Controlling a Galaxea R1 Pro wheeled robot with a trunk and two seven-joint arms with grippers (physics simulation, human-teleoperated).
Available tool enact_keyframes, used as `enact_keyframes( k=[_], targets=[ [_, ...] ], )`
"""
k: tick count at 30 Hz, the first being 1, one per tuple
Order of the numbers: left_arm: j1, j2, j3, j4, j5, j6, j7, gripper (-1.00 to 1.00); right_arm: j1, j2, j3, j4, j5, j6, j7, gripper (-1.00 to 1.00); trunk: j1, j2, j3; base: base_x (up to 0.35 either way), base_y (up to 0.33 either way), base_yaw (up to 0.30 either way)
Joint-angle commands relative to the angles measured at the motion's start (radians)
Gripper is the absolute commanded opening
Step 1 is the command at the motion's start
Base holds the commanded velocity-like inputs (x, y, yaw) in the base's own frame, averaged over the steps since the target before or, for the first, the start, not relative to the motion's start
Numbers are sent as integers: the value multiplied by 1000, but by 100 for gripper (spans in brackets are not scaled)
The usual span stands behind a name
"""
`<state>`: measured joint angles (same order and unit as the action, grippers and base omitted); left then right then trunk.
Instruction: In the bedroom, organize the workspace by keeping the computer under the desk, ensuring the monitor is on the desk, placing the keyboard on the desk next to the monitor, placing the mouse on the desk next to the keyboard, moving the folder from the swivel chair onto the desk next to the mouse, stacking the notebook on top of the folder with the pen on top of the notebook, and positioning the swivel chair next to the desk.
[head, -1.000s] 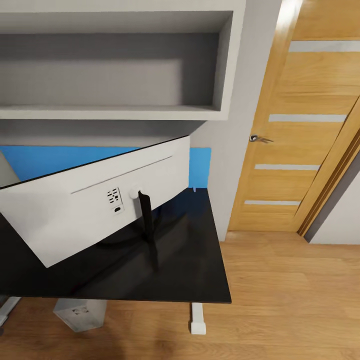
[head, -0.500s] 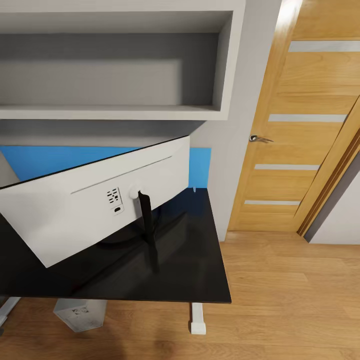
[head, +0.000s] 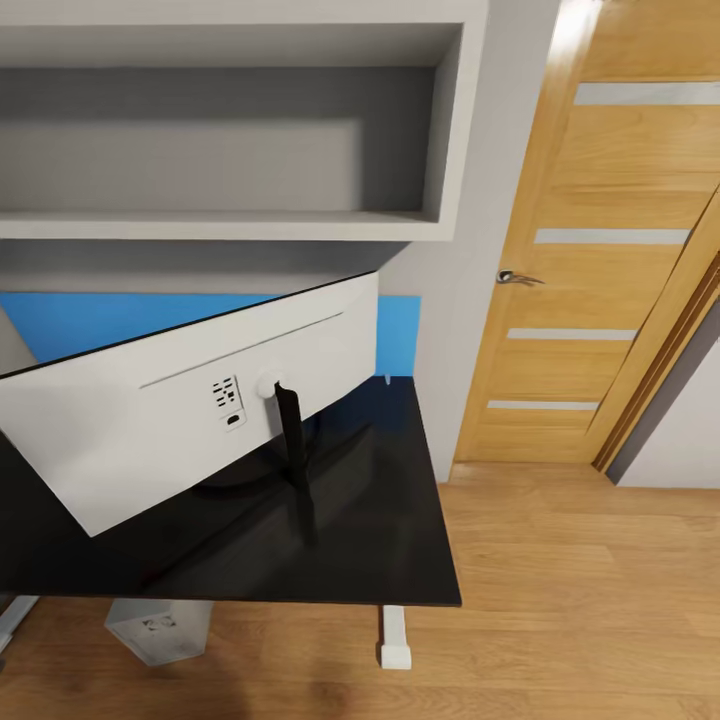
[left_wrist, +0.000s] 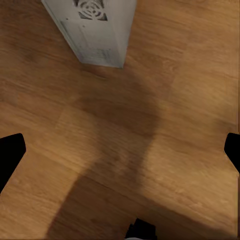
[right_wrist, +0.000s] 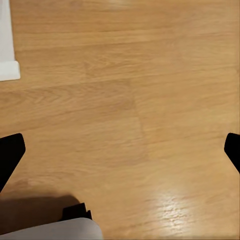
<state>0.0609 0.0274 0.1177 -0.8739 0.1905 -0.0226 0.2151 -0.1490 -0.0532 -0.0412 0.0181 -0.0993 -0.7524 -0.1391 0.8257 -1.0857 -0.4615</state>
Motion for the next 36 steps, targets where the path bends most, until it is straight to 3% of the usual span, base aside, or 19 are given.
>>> enact_keyframes(
  k=[1, 6, 7, 13, 14, 15, 17, 20, 26, 30, 32, 35, 36],
  targets=[
    [0, 1, -1, -15, 11, 9, 4, 100, -1, 0, -3, 2, -4, -4, 4, 100, 0, -1, 0, 0, 0, -55],
    [0, 4, 6, -90, 13, 68, 7, 100, -1, 0, -4, 2, -5, -3, 3, 100, 0, -1, 0, 0, 0, -22],
    [0, 11, 25, -126, 14, 120, 7, 100, -1, 0, -4, 2, -5, -3, 3, 100, 0, -1, 0, 0, 0, -5],
    [0, 18, 69, -190, 14, 187, 7, 100, 0, 0, -3, 2, -5, -2, 2, 100, 0, -1, 0, 0, 0, -2],
    [0, 25, 77, -230, 12, 204, 7, 100, -1, -1, -4, 2, -7, -2, 2, 100, 0, -1, 0, 0, 0, 0],
    [0, 66, 83, -301, 12, 286, 6, 100, -1, -4, -5, 2, -9, -2, 1, 100, 0, -1, 0, 0, 0, 55],
    [0, 93, 86, -347, 14, 351, 6, 100, -1, -4, -6, 2, -10, -2, 1, 100, 0, -1, 0, 0, 0, 132],
    [0, 108, 90, -394, 17, 394, 6, 100, -1, -5, -6, 2, -11, -1, 0, 100, 0, -1, -1, 0, 0, 180],
    [0, 123, 140, -497, 19, 453, 6, 100, -1, -5, -6, 2, -10, -1, 0, 100, 0, -1, -5, 0, 0, 229],
    [0, 143, 181, -565, 23, 559, 4, 100, -1, -5, -6, 2, -10, -1, 0, 100, 0, -1, -7, 0, 0, 242],
    [0, 161, 218, -590, 43, 599, 3, 100, -1, -5, -6, 2, -10, -1, 0, 100, 0, -1, -8, 0, 0, 241],
    [0, 184, 247, -606, 86, 621, 2, 100, -1, -5, -6, 2, -10, -1, 0, 100, 0, -1, -10, 0, 0, 241],
    [0, 203, 257, -615, 122, 632, 2, 100, -1, -5, -6, 2, -9, -1, 0, 100, 0, -1, -10, 0, 0, 240]
  ],
)
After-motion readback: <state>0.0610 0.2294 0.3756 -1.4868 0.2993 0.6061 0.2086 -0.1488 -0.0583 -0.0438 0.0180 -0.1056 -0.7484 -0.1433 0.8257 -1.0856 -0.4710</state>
